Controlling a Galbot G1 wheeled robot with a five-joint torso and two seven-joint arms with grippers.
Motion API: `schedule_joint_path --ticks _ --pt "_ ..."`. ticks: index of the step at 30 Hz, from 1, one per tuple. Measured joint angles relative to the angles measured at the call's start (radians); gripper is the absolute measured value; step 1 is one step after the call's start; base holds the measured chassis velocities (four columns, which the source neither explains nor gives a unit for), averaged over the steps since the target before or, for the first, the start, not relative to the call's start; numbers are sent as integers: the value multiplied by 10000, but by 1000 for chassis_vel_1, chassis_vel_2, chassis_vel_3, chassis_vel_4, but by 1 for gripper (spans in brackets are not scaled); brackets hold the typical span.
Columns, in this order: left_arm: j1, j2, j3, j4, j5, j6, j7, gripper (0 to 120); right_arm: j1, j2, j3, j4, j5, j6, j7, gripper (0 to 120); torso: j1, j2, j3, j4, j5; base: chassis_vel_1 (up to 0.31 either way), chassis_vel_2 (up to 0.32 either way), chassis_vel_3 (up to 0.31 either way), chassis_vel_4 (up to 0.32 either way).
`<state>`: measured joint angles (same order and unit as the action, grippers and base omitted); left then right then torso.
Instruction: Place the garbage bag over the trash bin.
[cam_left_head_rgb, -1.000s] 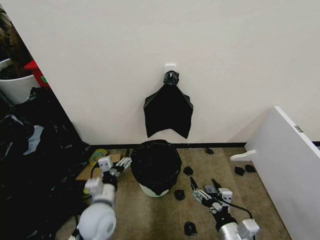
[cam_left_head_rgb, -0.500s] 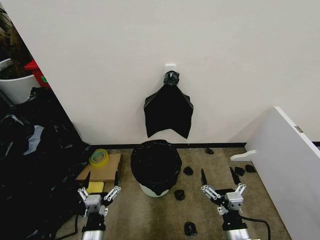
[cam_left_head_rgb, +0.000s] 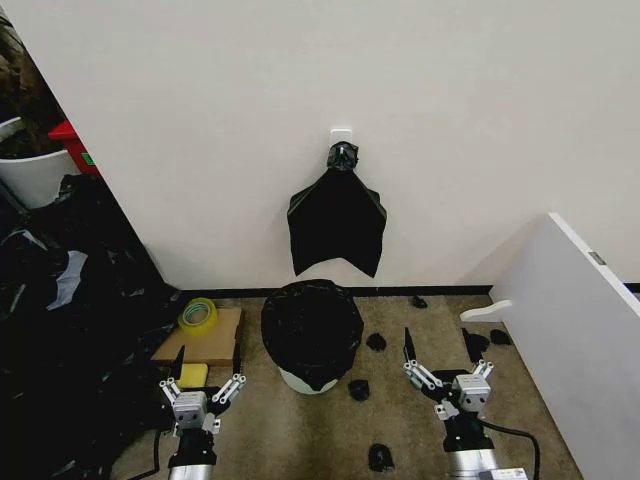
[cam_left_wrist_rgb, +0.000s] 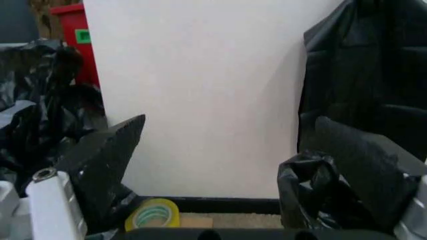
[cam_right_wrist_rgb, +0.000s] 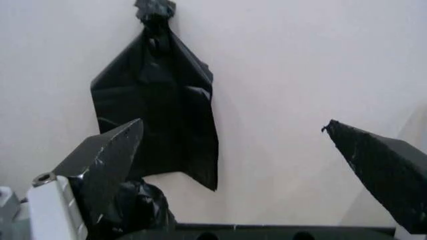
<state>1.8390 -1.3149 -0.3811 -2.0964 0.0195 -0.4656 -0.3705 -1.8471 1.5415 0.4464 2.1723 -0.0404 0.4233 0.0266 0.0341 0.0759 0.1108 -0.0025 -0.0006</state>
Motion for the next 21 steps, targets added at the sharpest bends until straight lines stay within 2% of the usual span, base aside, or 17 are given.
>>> schedule_joint_path --ticks 6,21 --pt "40 7 129 -129 22 11 -32 100 -140 146 -60 126 -171 571 342 100 0 0 0 -1 0 0 0 0 0" --pt "-49 -299 257 344 224 -35 -62 100 -143 140 -54 128 -160 580 359 100 0 0 0 0 0 0 0 0 0"
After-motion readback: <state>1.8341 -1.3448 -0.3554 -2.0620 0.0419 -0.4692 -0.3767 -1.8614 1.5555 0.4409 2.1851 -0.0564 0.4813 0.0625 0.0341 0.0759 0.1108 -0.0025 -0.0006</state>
